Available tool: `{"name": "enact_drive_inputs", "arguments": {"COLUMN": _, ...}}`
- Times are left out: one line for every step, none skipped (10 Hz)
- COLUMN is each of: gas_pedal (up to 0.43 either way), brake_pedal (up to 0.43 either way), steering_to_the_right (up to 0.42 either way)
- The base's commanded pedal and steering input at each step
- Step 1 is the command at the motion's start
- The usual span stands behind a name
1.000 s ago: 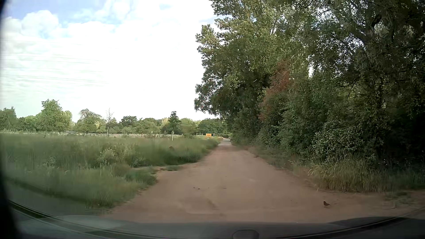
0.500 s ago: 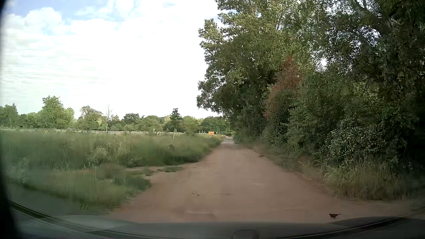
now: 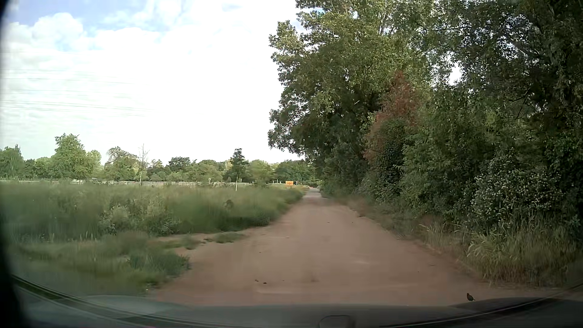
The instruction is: Follow the waypoints while adhering to traffic rules and regulations
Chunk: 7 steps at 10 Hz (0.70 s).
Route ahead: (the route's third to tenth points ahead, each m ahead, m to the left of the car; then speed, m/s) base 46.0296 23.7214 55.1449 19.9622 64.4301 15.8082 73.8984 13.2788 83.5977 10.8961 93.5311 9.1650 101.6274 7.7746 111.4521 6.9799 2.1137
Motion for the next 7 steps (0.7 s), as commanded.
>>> {"name": "enact_drive_inputs", "arguments": {"gas_pedal": 0.0, "brake_pedal": 0.03, "steering_to_the_right": 0.005}}
{"name": "enact_drive_inputs", "arguments": {"gas_pedal": 0.0, "brake_pedal": 0.03, "steering_to_the_right": 0.0}}
{"name": "enact_drive_inputs", "arguments": {"gas_pedal": 0.0, "brake_pedal": 0.03, "steering_to_the_right": -0.001}}
{"name": "enact_drive_inputs", "arguments": {"gas_pedal": 0.0, "brake_pedal": 0.03, "steering_to_the_right": -0.001}}
{"name": "enact_drive_inputs", "arguments": {"gas_pedal": 0.0, "brake_pedal": 0.03, "steering_to_the_right": -0.001}}
{"name": "enact_drive_inputs", "arguments": {"gas_pedal": 0.0, "brake_pedal": 0.03, "steering_to_the_right": 0.001}}
{"name": "enact_drive_inputs", "arguments": {"gas_pedal": 0.0, "brake_pedal": 0.03, "steering_to_the_right": 0.004}}
